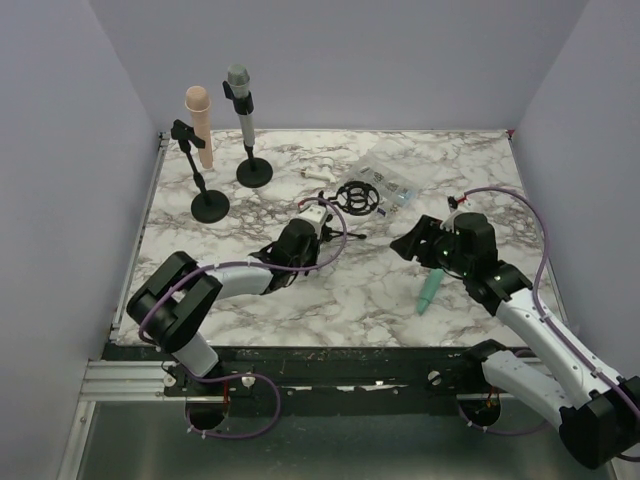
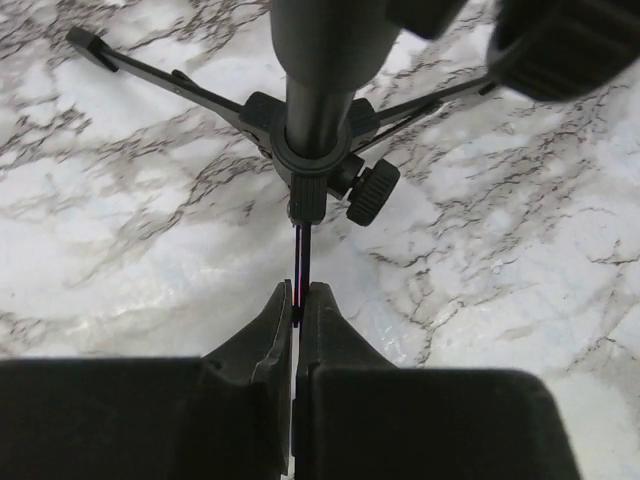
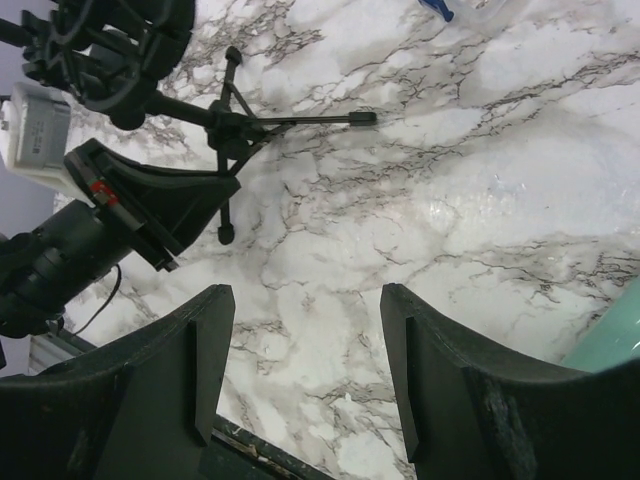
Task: Remove the microphone from the stand
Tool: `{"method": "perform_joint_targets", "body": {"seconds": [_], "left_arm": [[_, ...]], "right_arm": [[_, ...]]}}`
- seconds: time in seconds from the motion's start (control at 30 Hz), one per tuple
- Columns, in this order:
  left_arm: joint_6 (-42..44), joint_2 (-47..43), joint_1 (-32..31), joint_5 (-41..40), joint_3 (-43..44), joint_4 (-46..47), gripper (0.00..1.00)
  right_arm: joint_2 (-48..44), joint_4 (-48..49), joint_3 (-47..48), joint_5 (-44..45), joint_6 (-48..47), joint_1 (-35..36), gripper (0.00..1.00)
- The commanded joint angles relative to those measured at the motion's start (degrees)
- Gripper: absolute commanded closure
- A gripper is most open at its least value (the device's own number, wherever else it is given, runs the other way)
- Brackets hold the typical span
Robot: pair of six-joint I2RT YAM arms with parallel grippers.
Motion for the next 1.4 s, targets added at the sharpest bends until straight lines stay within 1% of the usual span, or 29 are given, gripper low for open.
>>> {"method": "perform_joint_targets", "body": {"seconds": [0.0,0.13,0.2,0.27,0.3,0.47,0.57,0.67,0.73,0.9,1.0,1.07,1.13,1.23,1.3,1.37], "left_arm": [[-5.8,-3.9,0.2,-8.4,-3.5,-2.9,1.00],[-12.7,-6.6,0.3,-16.2,-6.1,-6.8,1.00],[-18.1,-7.9,0.5,-22.5,-5.8,-12.3,1.00],[-23.8,-8.8,1.1,-27.0,-4.7,-18.4,1.00],[-26.1,-9.2,1.7,-27.6,-4.2,-21.3,1.00],[-33.1,-12.0,3.9,-25.7,-5.0,-23.8,1.00],[-36.4,-13.7,4.1,-28.1,-5.4,-25.0,1.00],[-42.9,-15.2,4.9,-31.7,-3.2,-33.6,1.00],[-43.9,-17.3,6.1,-32.5,-3.5,-34.7,1.00],[-45.7,-25.4,12.4,-29.3,-8.7,-33.3,1.00],[-43.5,-29.3,15.5,-29.9,-10.1,-33.4,1.00],[-42.1,-30.9,19.0,-29.9,-10.2,-34.1,1.00],[-41.1,-32.2,22.2,-29.3,-10.5,-34.2,1.00],[-41.9,-33.3,26.7,-26.1,-11.7,-33.1,1.00],[-43.4,-32.9,28.4,-26.3,-10.2,-35.9,1.00],[-44.9,-32.2,30.1,-29.0,-8.0,-40.4,1.00]], "right_arm": [[1.1,1.8,-1.0,0.2,-0.9,-0.2,0.32],[2.0,2.5,-1.1,-0.2,-1.1,-0.2,0.32],[2.3,2.8,-1.2,-0.4,-1.3,-0.2,0.33],[2.6,3.1,-1.4,-0.4,-1.5,-0.2,0.32],[2.7,3.2,-1.4,-0.4,-1.7,-0.2,0.32],[3.4,3.7,-1.3,-0.7,-1.9,-0.2,0.33],[3.5,3.7,-1.2,-0.7,-2.1,-0.2,0.33],[3.5,3.4,-1.0,-0.8,-2.6,-0.2,0.32],[3.4,3.3,-0.9,-0.6,-2.8,-0.2,0.32],[3.8,3.4,-0.8,-0.8,-2.7,-0.2,0.32],[3.9,3.9,-0.9,-1.1,-2.4,-0.2,0.32],[4.2,4.1,-0.9,-1.2,-2.2,-0.2,0.32],[4.4,4.3,-1.0,-1.6,-2.1,-0.2,0.32],[4.6,4.5,-0.9,-1.9,-1.8,-0.2,0.32],[4.5,4.4,-0.8,-2.0,-1.8,-0.2,0.32],[4.2,3.8,-0.6,-1.7,-2.0,-0.2,0.32]]}}
